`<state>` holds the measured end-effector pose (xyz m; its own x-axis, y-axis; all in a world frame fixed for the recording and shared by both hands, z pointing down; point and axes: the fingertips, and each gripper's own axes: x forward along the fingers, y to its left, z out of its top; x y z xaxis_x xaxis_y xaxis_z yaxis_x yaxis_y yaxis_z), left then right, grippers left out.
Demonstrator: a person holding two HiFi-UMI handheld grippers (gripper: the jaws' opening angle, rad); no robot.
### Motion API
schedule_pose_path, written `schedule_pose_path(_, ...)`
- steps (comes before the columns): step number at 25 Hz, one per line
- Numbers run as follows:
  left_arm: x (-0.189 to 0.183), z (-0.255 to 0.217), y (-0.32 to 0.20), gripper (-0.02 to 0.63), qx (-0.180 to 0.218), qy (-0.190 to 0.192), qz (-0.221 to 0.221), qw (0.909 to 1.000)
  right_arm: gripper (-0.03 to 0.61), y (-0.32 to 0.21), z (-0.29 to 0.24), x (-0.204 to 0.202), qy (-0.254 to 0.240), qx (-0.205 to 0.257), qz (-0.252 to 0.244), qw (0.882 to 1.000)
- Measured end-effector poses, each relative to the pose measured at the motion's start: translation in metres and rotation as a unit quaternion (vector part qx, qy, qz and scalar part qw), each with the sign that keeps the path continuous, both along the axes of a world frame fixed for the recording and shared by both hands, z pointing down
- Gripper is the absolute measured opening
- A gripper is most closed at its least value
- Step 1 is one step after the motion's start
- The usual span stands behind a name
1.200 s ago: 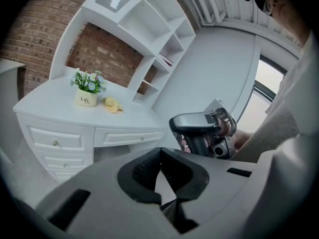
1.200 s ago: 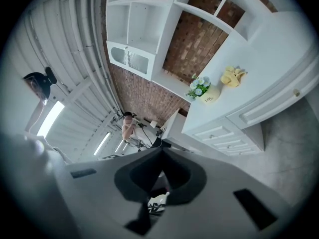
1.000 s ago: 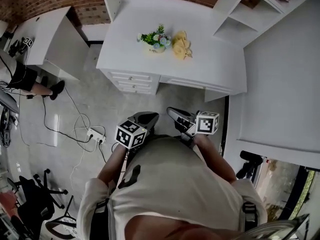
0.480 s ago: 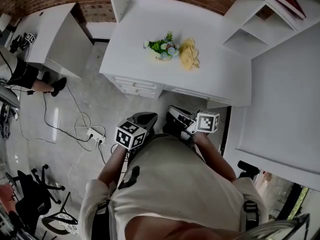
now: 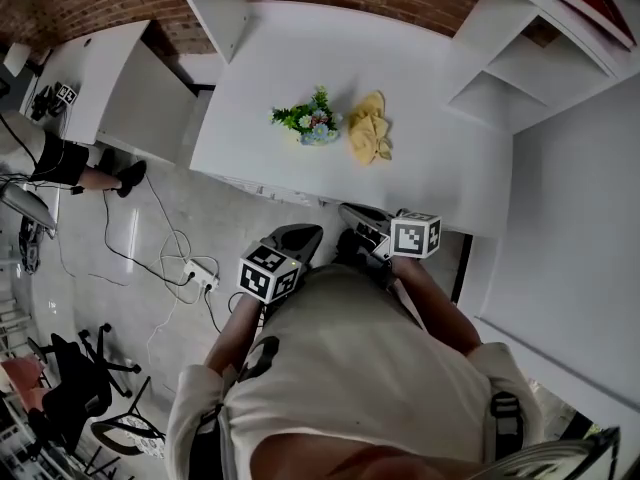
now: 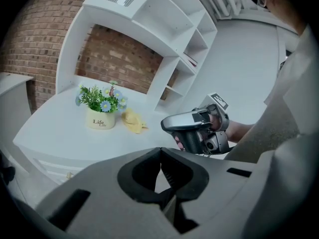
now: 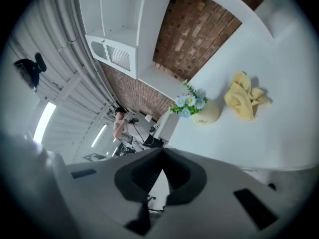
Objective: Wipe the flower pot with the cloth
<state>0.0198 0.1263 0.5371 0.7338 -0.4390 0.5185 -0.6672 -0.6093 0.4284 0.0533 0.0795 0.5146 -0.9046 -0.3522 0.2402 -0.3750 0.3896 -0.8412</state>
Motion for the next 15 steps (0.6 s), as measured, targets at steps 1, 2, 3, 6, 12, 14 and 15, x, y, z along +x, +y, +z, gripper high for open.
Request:
schedule_pose_path(1, 0.006, 0.0, -0.006, 0.02, -0.003, -0.001, -0.005, 1.0, 0.011, -0.009, 0.003, 0.01, 0.01, 0.006, -0.002, 1.0)
schedule_pose_path(2, 0.012, 0.0, -0.011, 0.02, -0.005, -0.002, -0.01, 0.9999, 0.011, -0.019, 0.005, 0.021, 0.018, 0.009, -0.003, 1.0)
schedule_pose_path(3, 0.018, -0.001, -0.017, 0.02, -0.008, -0.003, -0.014, 0.9999, 0.011, -0.031, 0.006, 0.031, 0.02, 0.005, -0.001, 1.0)
schedule_pose_path(6, 0.034, -0.001, -0.03, 0.02, -0.014, -0.007, -0.023, 0.9996, 0.011, -0.072, 0.009, 0.062, 0.013, -0.013, 0.018, 1.0)
schedule_pose_path(12, 0.059, -0.003, -0.053, 0.02, -0.017, -0.019, -0.034, 0.9991, 0.221, -0.154, 0.039, 0.107, 0.161, 0.07, 0.001, 0.984)
schedule_pose_path(14, 0.065, -0.003, -0.057, 0.02, -0.019, -0.027, -0.034, 0.9989, 0.302, -0.175, 0.064, 0.109, 0.211, 0.091, -0.026, 0.973)
schedule_pose_path(15, 0.067, -0.003, -0.059, 0.02, -0.018, -0.034, -0.034, 0.9987, 0.323, -0.184, 0.075, 0.11, 0.23, 0.098, -0.038, 0.967)
